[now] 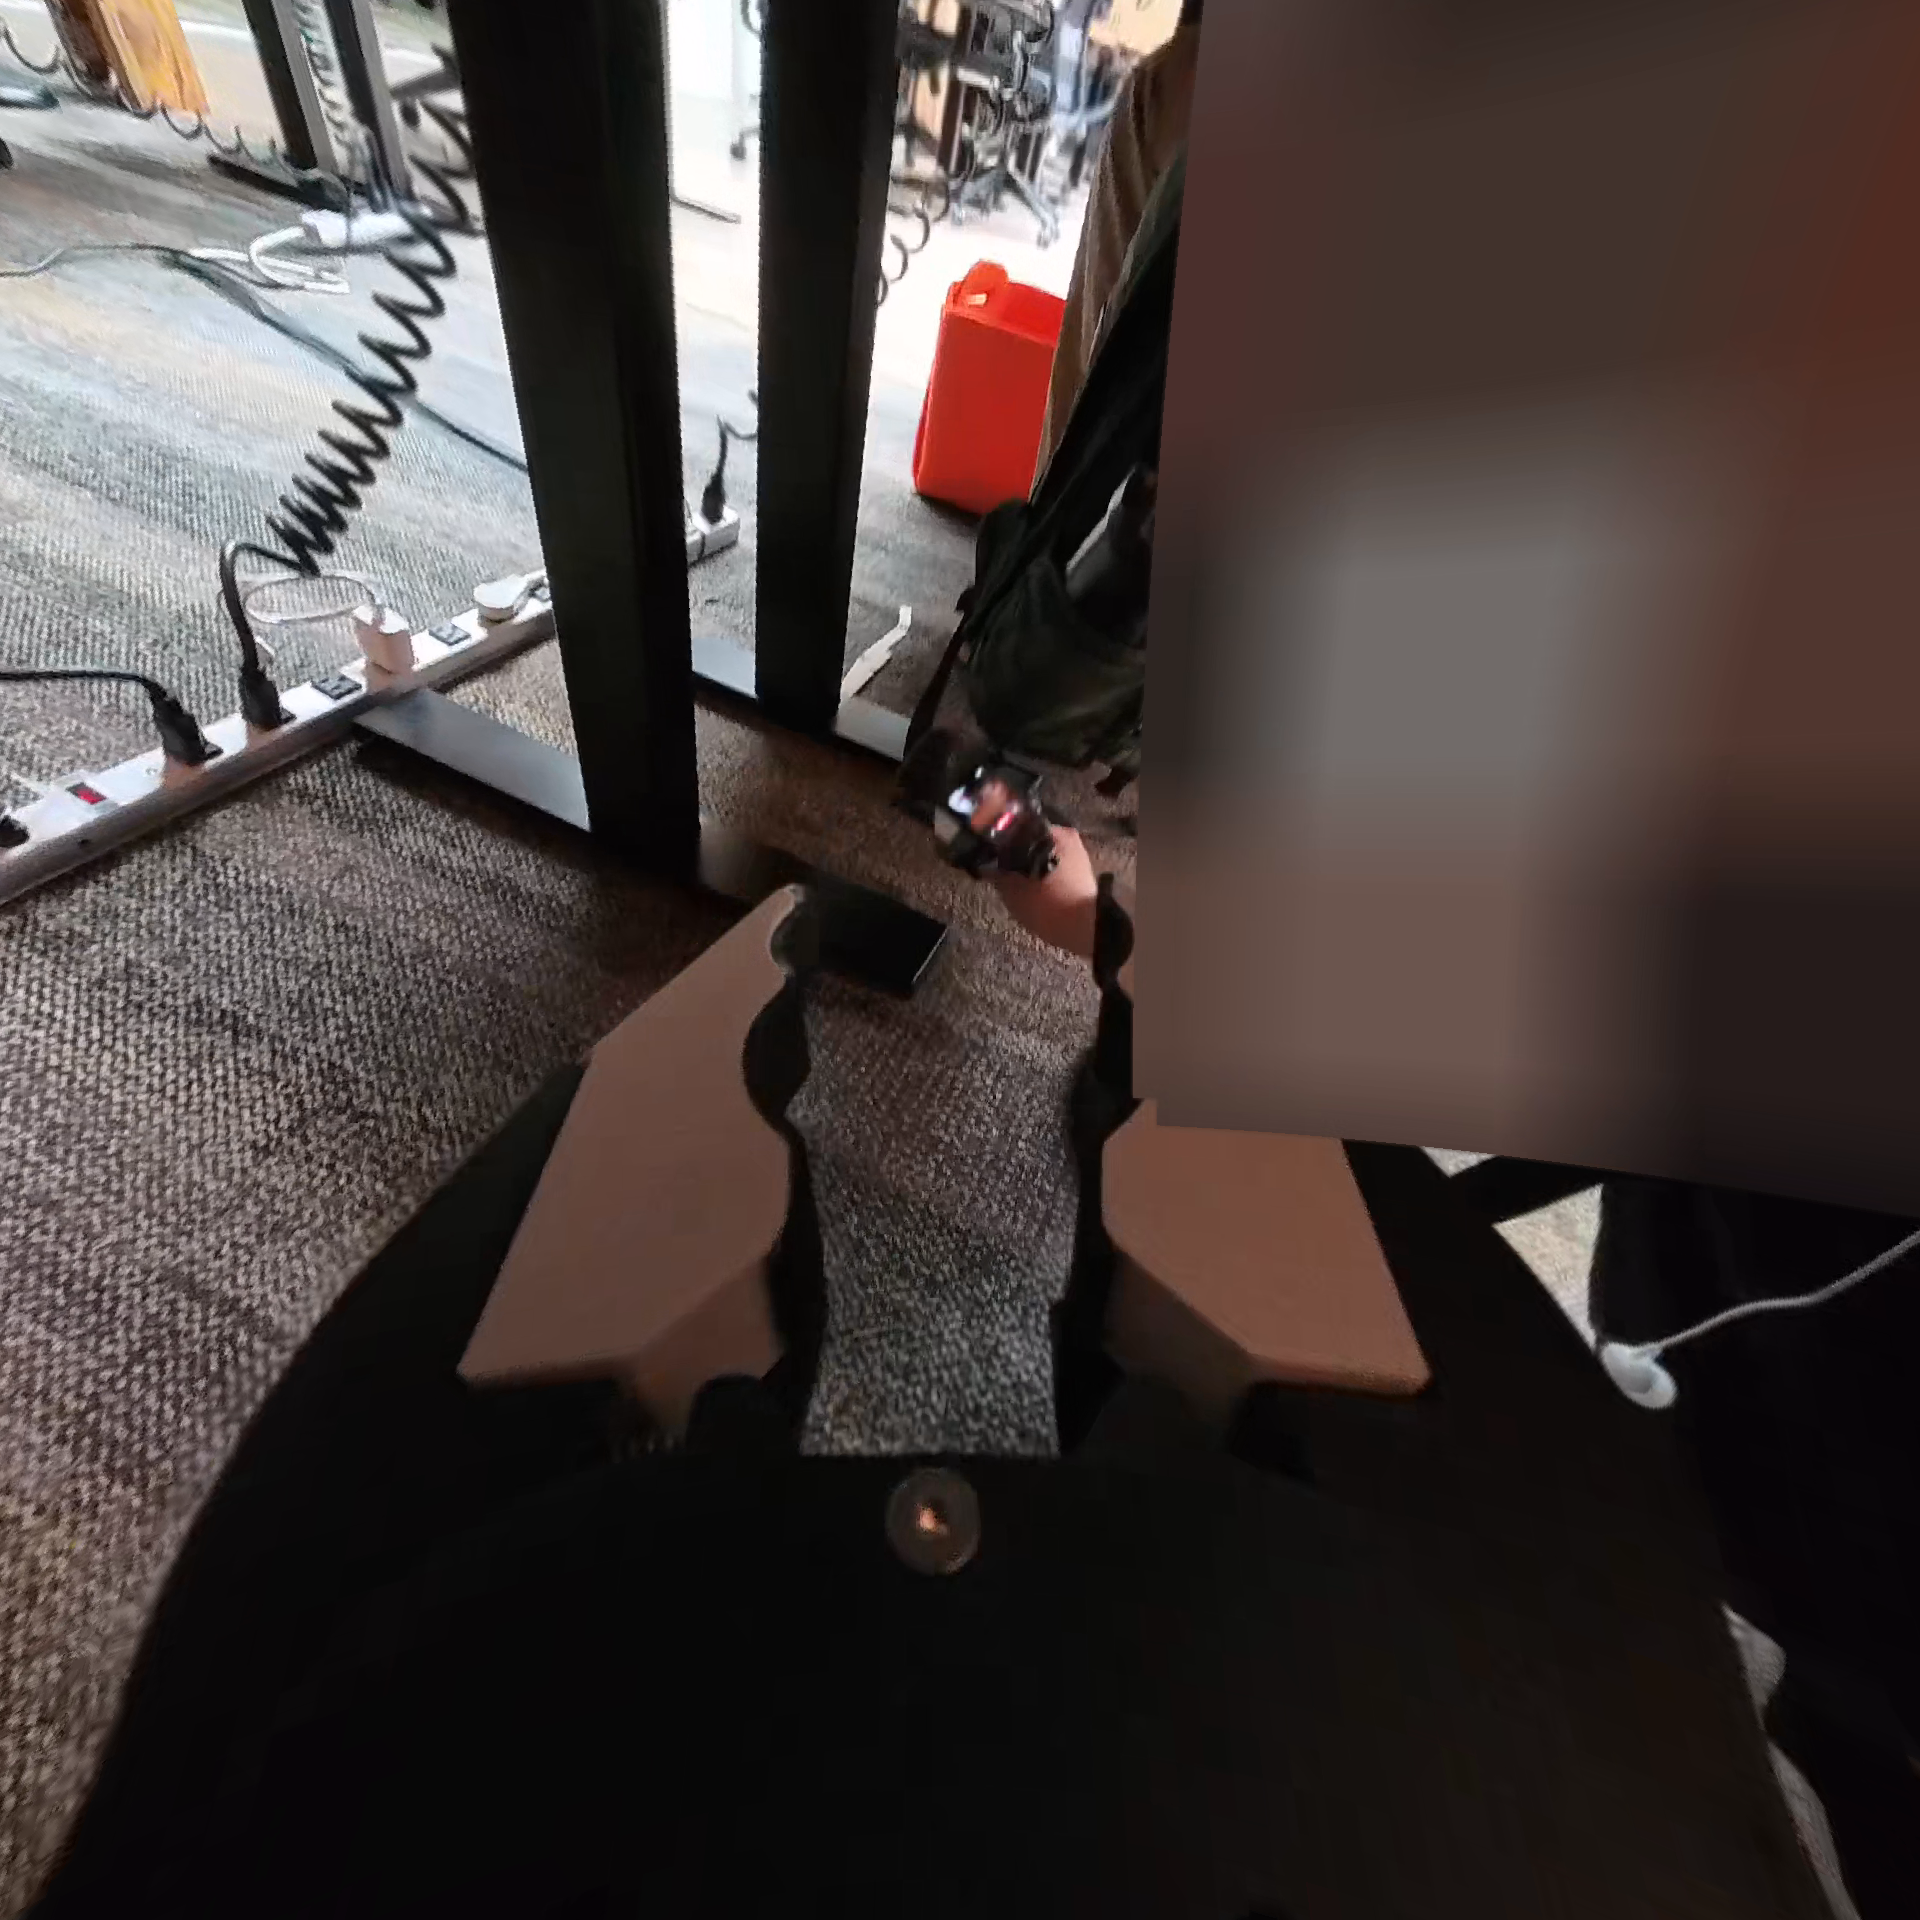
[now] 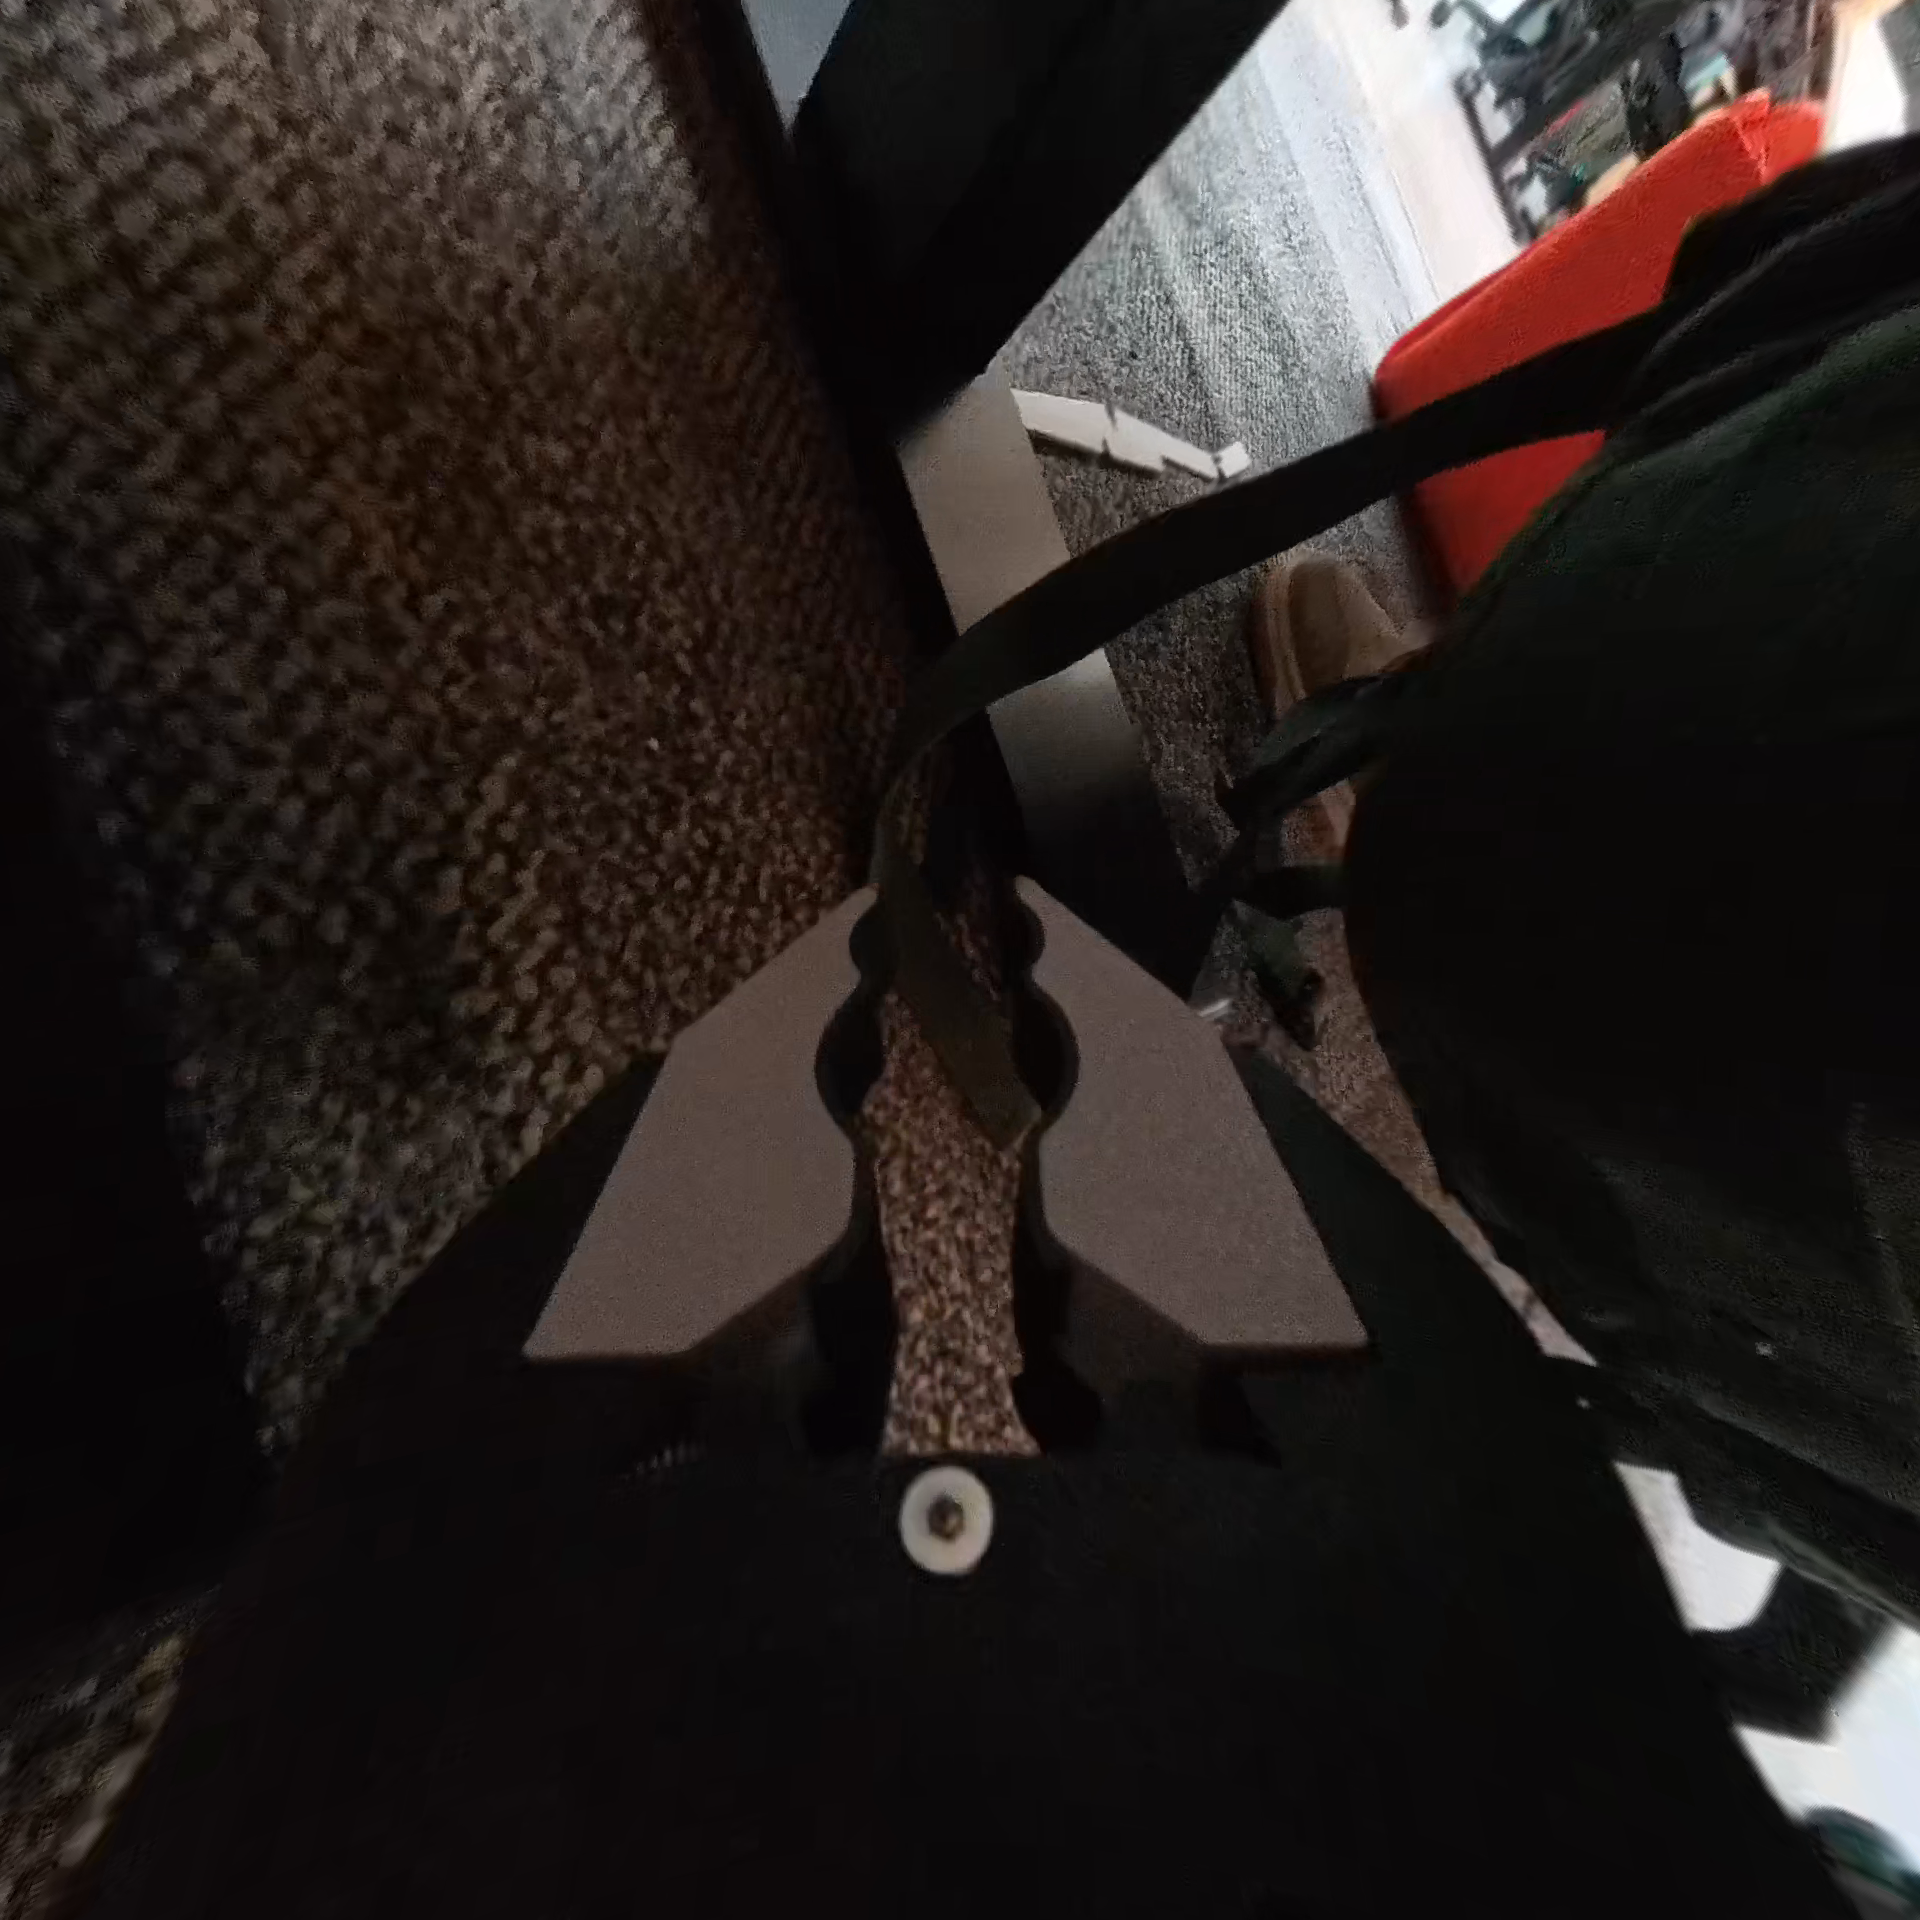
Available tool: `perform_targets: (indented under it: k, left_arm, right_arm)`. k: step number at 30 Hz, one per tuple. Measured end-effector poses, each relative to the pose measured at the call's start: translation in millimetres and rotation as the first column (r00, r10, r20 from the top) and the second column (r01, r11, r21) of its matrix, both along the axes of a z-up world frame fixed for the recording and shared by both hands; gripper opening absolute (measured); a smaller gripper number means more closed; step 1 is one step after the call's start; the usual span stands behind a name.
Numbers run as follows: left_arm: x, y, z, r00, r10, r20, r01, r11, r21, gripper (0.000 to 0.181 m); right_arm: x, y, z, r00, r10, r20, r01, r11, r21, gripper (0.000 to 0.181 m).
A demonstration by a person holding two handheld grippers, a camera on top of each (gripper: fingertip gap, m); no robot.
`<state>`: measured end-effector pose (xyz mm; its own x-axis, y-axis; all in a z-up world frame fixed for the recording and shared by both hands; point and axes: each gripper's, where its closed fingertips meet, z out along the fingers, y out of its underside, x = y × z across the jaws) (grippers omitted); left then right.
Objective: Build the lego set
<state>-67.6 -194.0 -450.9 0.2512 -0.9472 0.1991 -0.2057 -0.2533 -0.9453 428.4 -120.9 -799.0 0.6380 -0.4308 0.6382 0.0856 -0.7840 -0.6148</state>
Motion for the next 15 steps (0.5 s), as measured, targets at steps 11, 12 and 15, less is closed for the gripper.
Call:
perform_targets:
  k: [11,12,15]
  left_arm:
    - [-6.2,-7.0,-22.0,0.998,-0.025,-0.061,0.025,1.000,0.003,0.050]
    - [-6.4,-6.7,-25.8,0.997,-0.029,-0.074,0.029,1.000,0.004,0.050]
    - [-9.7,-4.2,-40.1,0.992,-0.022,-0.122,0.023,1.000,0.007,0.048]
  right_arm:
    - [56.0,-11.9,-30.5,0.959,-0.247,-0.142,0.269,0.950,0.159,0.010]
    - [58.3,-11.3,-34.7,0.957,-0.252,-0.141,0.273,0.950,0.153,0.011]
    - [63.9,-7.8,-43.7,0.955,-0.257,-0.149,0.279,0.947,0.161,0.012]
